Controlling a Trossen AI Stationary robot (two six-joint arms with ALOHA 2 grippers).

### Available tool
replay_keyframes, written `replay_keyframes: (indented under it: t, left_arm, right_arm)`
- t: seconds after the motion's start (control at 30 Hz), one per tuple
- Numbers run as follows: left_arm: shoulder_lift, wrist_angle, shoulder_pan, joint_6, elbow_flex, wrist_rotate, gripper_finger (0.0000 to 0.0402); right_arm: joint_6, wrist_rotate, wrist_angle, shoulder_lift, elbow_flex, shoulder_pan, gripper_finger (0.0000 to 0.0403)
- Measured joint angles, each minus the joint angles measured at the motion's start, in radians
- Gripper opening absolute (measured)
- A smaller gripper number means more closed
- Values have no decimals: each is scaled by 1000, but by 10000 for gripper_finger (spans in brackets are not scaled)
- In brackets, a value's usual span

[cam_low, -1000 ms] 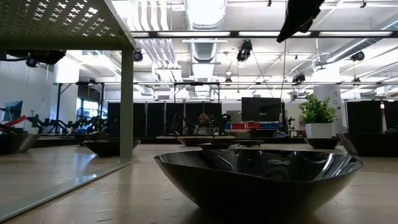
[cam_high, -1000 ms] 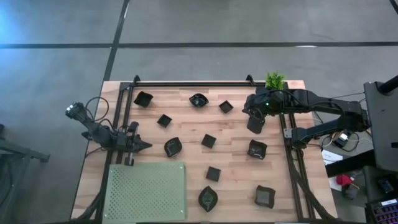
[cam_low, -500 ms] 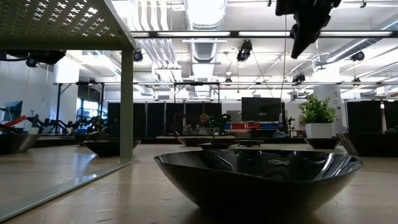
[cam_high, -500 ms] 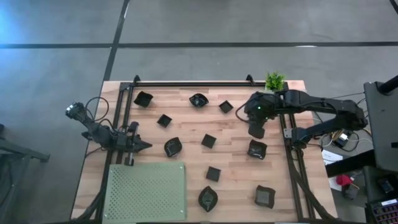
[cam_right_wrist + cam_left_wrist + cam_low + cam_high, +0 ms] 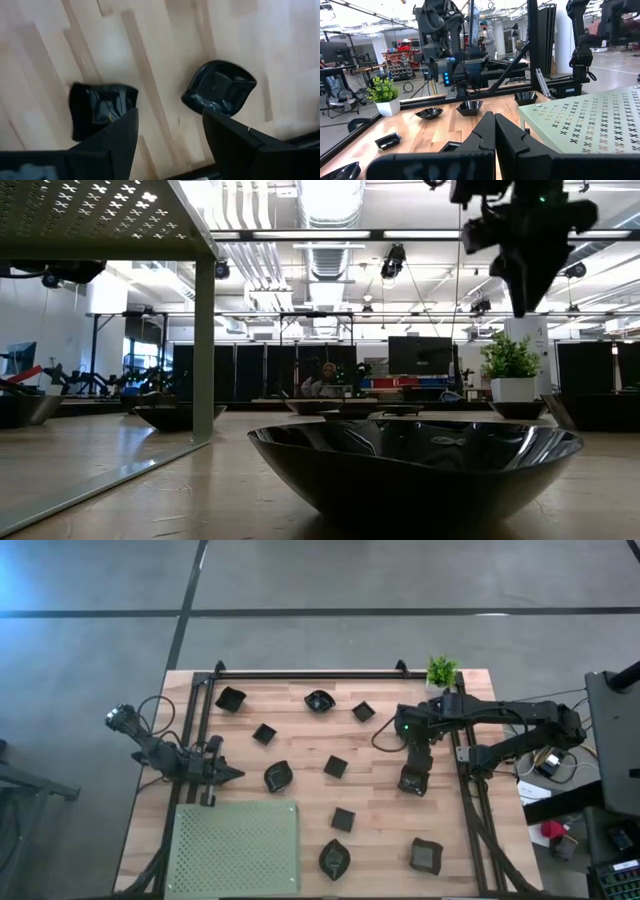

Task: Pick & Place Mini shaped plates
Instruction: Put the black distorted square plate on the shelf

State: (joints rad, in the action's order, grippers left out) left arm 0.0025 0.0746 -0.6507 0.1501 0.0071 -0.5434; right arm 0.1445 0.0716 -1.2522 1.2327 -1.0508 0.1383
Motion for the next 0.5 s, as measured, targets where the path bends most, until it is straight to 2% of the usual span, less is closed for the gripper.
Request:
replay_keyframes:
  t: [0.1, 0.2, 0.37, 0.5]
  left_arm:
    - [0, 0, 0, 0, 0, 0, 0]
    - [0, 0, 0, 0, 0, 0, 0]
    - [0, 0, 0, 0, 0, 0, 0]
    - [0, 0, 0, 0, 0, 0, 0]
  right_arm:
    - [-69, -18, 36, -21, 58, -1, 219]
    - [-155, -82, 68, -34, 113, -1, 219]
    - [-191, -164, 188, -40, 199, -2, 219]
    - [-201, -184, 212, -33, 218, -2, 219]
